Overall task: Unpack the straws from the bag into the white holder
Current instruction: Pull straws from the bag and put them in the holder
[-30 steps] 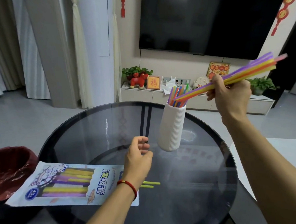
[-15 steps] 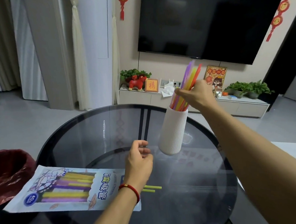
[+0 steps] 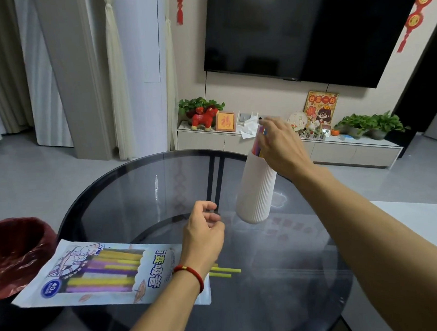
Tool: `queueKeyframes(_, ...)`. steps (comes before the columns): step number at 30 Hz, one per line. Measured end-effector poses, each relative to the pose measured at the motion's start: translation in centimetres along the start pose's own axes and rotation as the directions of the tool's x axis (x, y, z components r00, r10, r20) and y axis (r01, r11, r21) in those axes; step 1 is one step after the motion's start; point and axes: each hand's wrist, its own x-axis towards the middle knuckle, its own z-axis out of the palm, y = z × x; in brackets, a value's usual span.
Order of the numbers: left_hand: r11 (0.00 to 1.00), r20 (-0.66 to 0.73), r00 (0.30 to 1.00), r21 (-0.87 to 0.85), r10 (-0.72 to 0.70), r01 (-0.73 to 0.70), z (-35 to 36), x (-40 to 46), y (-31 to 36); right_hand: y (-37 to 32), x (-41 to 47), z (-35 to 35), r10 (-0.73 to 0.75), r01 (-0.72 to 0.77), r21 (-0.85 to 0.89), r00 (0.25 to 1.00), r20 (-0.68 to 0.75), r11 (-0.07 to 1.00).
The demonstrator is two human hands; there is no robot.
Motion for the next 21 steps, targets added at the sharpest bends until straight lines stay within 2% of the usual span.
queueKeyframes(4,0.995,0.054,0.997,0.082,0.049,-0.053,-0.8,0.0,-0.3,0.3,0.0,0.0,-0.066,0.069,-0.039,0.995,0.077,0.997)
queueKeyframes(6,0.978,0.131,0.987,0.17,0.096,-0.118,-1.5,0.0,-0.7,0.2,-0.2,-0.2,-0.071,0.071,0.027,0.998,0.001,0.997)
queueKeyframes(8,0.932,0.242,0.962,0.301,0.128,-0.199,-2.3,0.0,-1.0,0.0,-0.7,-1.0,-0.039,0.053,0.094,0.988,-0.149,0.994)
queueKeyframes(11,0.76,0.43,0.897,0.547,0.105,-0.351,-4.4,0.2,-1.5,-0.7,-3.2,-1.7,-0.042,0.084,0.11,0.939,-0.34,0.99)
queueKeyframes(13,0.559,0.565,0.824,0.693,-0.03,-0.455,-5.9,0.3,-2.2,-1.5,-6.1,-1.3,0.004,0.053,0.161,0.944,-0.33,0.985)
queueKeyframes(14,0.47,0.605,0.787,0.734,-0.122,-0.491,-6.5,0.2,-2.7,-1.8,-7.7,-0.9,0.051,0.009,0.221,0.964,-0.26,0.975)
queueKeyframes(16,0.373,0.63,0.73,0.766,-0.267,-0.524,-7.3,-0.1,-3.8,-2.6,-11.1,0.6,0.157,-0.152,0.313,0.988,0.011,0.938)
queueKeyframes(18,0.354,0.64,0.711,0.763,-0.292,-0.541,-7.4,-0.1,-4.2,-3.0,-14.4,2.6,0.199,-0.295,0.278,0.924,0.325,0.914)
queueKeyframes(19,0.355,0.646,0.711,0.757,-0.277,-0.549,-7.3,-0.1,-4.2,-3.2,-16.1,3.7,0.194,-0.323,0.25,0.882,0.43,0.913)
queueKeyframes(21,0.323,0.657,0.723,0.746,-0.213,-0.583,-7.1,0.0,-4.3,-3.7,-18.9,5.4,0.161,-0.322,0.218,0.825,0.542,0.921)
